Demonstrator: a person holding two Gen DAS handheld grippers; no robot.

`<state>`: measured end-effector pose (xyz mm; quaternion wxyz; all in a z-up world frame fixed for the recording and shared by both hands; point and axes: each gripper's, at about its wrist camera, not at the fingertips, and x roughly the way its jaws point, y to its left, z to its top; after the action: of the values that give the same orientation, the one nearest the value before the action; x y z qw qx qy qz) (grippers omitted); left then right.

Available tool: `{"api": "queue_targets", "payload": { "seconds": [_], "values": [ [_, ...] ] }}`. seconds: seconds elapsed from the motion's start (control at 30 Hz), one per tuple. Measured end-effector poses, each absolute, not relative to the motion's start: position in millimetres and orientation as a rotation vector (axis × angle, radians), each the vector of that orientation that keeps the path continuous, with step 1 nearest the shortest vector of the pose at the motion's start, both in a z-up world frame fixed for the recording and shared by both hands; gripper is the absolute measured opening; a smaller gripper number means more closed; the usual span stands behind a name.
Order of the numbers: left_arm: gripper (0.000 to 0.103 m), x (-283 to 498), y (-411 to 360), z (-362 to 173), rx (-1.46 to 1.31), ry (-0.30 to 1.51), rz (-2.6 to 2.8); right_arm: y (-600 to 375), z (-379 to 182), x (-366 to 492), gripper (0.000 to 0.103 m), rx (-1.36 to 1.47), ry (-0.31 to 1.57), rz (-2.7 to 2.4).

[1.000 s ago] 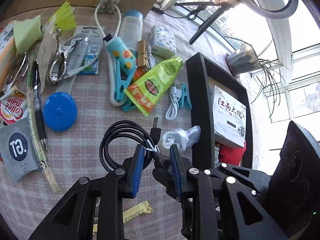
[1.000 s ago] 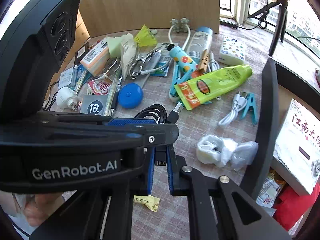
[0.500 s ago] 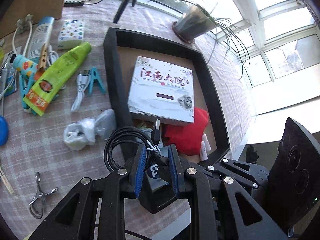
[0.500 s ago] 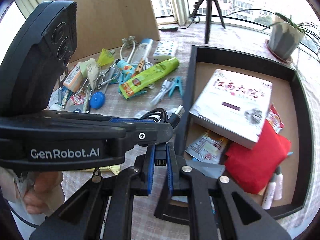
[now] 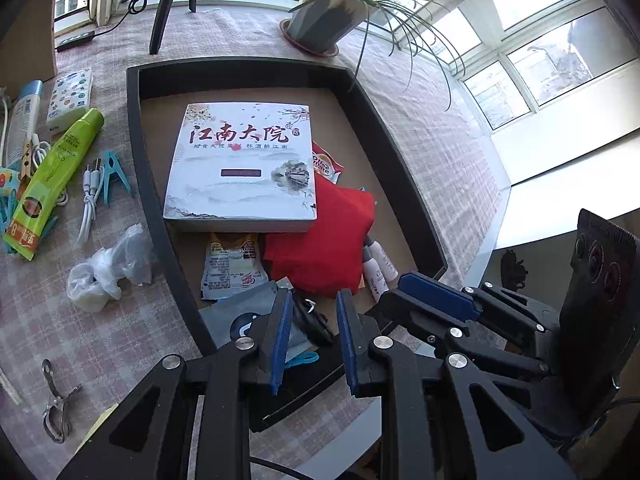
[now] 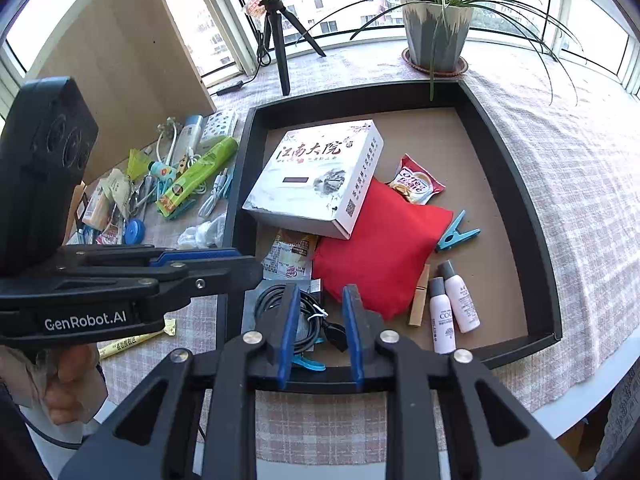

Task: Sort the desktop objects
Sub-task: 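Lower the black cable into the tray and open both grippers, then move both grippers back over the pile of items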

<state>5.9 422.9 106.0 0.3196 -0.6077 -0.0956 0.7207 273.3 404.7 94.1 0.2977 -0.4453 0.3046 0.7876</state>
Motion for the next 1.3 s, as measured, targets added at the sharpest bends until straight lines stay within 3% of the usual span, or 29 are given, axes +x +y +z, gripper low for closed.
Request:
{"api": "queue_targets", "payload": {
  "seconds": [0.4, 0.47, 0.77, 0.93, 1.3],
  "values": [
    [0.021, -5, 324, 94, -1.660, -0.334, 2.142, 394, 97, 212, 0.025, -1.253, 0.767, 2.208],
    [0.024, -5, 297, 89, -1.686, -0.357, 2.207, 390, 96, 196, 0.028, -1.275, 0.760, 2.234],
    [0.035, 20, 159, 59, -1.824, -0.598, 2.427, 360, 90, 114, 0.045, -1.396, 0.679, 2.381],
    [0.038, 46, 100, 42, -1.871, -0.787, 2.492, 340, 79, 67, 0.047, -1.479, 0.623, 2.439],
    [0.043, 64, 74, 17, -1.893, -0.981, 2.468, 301, 40, -29, 0.057, -1.679, 0.564, 2.481]
  ]
}}
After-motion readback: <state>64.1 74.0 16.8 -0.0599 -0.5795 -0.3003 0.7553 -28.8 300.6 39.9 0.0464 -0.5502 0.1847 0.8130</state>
